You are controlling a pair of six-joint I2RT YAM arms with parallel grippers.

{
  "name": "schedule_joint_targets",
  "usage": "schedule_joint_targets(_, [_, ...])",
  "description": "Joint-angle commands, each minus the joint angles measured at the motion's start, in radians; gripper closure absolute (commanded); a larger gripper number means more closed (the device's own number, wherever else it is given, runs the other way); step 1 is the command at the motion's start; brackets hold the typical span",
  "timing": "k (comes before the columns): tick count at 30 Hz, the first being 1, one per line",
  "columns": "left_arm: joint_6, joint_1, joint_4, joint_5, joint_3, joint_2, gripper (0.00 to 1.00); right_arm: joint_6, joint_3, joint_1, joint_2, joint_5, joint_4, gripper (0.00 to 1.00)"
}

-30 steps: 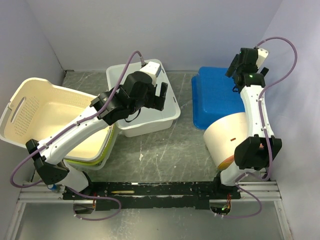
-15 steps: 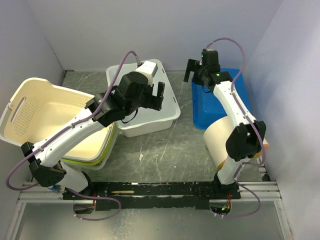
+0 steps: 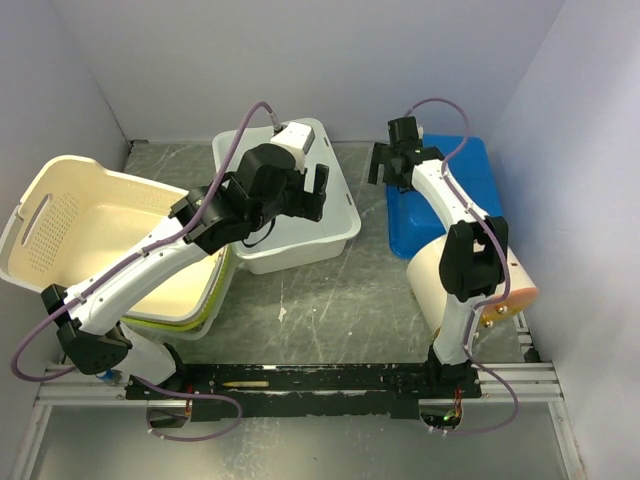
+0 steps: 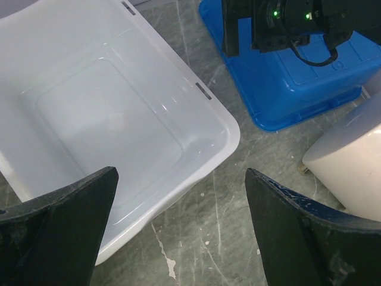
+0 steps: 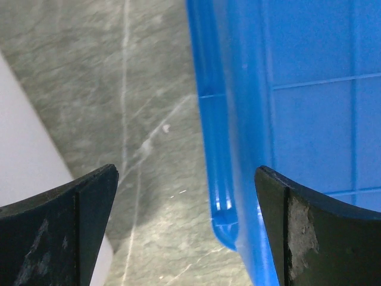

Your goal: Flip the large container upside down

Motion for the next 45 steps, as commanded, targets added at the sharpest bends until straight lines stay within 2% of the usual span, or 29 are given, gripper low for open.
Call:
schedule_joint_targets(1, [-0.008, -0.006, -0.001, 0.002, 0.006, 0.017, 0.0, -0.033, 0.055, -0.023, 0.047, 0.18, -0.043, 0.0])
schedule_joint_targets(9, [-0.008, -0.006, -0.001, 0.002, -0.004, 0.011, 0.01, -0.031, 0.12, -0.03, 0.076, 0.236, -0.086, 0.0])
schedule_joint_targets(12, [-0.008, -0.006, 0.001, 0.0, -0.011, 0.007, 0.0, -0.02, 0.119, -0.028, 0.041, 0.14, -0.08, 0.0])
schedule_joint_targets(17, [-0.008, -0.006, 0.007, 0.002, -0.01, 0.01, 0.0, 0.007, -0.017, -0.015, -0.102, -0.11, 0.074, 0.0])
schedule_joint_targets(22, [-0.008, -0.006, 0.011, 0.007, -0.014, 0.011, 0.0, 0.015, -0.089, 0.0, -0.107, -0.197, 0.111, 0.0])
schedule_joint_targets(27, [-0.008, -0.006, 0.01, 0.01, -0.017, 0.011, 0.0, -0.018, -0.062, -0.002, -0.018, -0.107, 0.049, 0.0])
schedule_joint_targets(29, [-0.008, -0.006, 0.009, 0.011, -0.02, 0.009, 0.0, -0.03, -0.031, -0.006, 0.025, -0.019, 0.006, 0.0])
schedule_joint_targets(33, [-0.008, -0.006, -0.001, 0.009, -0.021, 0.004, 0.01, -0.003, 0.021, -0.019, 0.068, 0.255, -0.077, 0.0])
schedule_joint_targets(36, [-0.008, -0.007, 0.001, 0.008, -0.027, -0.001, 0.0, 0.007, 0.029, -0.024, 0.05, 0.333, -0.075, 0.0])
schedule_joint_targets(38, [-0.008, -0.006, 0.006, 0.009, -0.03, 0.0, 0.0, 0.005, 0.035, -0.023, 0.027, 0.276, -0.057, 0.0])
schedule_joint_targets(45, [-0.008, -0.006, 0.007, 0.017, -0.015, 0.021, 0.0, 0.007, -0.03, 0.008, -0.107, -0.153, 0.127, 0.0])
